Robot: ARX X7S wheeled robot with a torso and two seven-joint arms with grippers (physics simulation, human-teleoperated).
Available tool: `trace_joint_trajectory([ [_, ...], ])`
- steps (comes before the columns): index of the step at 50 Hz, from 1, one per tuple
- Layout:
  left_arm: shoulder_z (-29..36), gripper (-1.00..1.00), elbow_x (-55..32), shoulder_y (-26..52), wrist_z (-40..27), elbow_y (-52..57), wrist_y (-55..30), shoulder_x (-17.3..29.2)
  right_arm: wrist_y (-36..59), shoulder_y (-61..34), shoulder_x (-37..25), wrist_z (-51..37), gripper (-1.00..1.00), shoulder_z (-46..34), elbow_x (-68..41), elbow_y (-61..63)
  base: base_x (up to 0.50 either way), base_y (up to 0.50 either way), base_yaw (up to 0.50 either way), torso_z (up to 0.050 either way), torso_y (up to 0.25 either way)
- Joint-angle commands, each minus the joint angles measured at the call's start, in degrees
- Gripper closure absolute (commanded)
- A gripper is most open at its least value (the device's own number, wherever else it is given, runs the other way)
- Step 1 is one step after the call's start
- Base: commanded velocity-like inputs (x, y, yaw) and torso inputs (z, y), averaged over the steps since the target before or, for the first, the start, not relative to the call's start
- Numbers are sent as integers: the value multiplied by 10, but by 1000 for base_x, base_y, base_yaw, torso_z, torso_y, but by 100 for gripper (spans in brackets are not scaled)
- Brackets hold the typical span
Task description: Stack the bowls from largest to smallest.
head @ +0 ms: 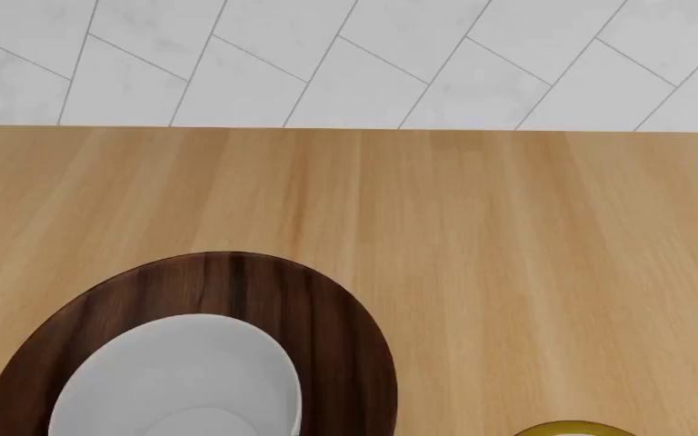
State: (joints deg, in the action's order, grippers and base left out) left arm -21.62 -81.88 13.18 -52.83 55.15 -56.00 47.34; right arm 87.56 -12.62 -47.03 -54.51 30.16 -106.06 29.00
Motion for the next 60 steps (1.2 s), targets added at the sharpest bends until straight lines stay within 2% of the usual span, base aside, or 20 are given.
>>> trace_joint_trajectory([
  [1, -4, -100, 7, 3, 12, 1, 1, -14, -10, 42, 30, 116, -100, 23, 140, -1, 0, 0, 0, 0, 0],
  [6, -4, -100, 15, 0, 17, 1, 2, -15, -23, 65, 41, 144, -100, 15, 172, 0, 0, 0, 0, 0, 0],
  [9, -1, -100, 9, 3, 12, 1, 2, -13, -28, 70, 47, 134, -100, 14, 148, -13, 0, 0, 0, 0, 0],
  [20, 7, -100, 7, 7, 7, 2, 2, -12, -42, 86, 51, 154, -100, -3, 163, -20, 0, 0, 0, 0, 0],
  [27, 12, -100, 2, 11, 2, 2, 3, -10, -53, 78, 44, 129, -100, -5, 127, -23, 4, 0, 2, 0, 0],
  [28, 12, -100, 4, 10, 4, 2, 3, -10, -56, 77, 43, 120, 100, -3, 114, -24, 0, 0, 3, 0, 0],
  [36, 10, -100, 16, 3, 14, 1, 7, -12, -109, 39, -13, 24, 100, -9, -31, -8, 0, 0, 1, 0, 0],
  [39, 8, -100, 13, 3, 12, 2, 8, -10, -124, 22, -26, 10, 100, -16, -55, -3, 0, 0, 1, 0, 0],
  [45, 3, -100, 4, 2, 7, 3, 11, -4, -176, -66, -67, -41, 100, -84, -116, 7, 0, 0, 0, 0, 0],
  [60, -17, -100, 1, -10, 12, 0, 20, 5, -275, -279, -61, -110, 100, -231, -192, -26, 0, 0, 0, 0, 0],
])
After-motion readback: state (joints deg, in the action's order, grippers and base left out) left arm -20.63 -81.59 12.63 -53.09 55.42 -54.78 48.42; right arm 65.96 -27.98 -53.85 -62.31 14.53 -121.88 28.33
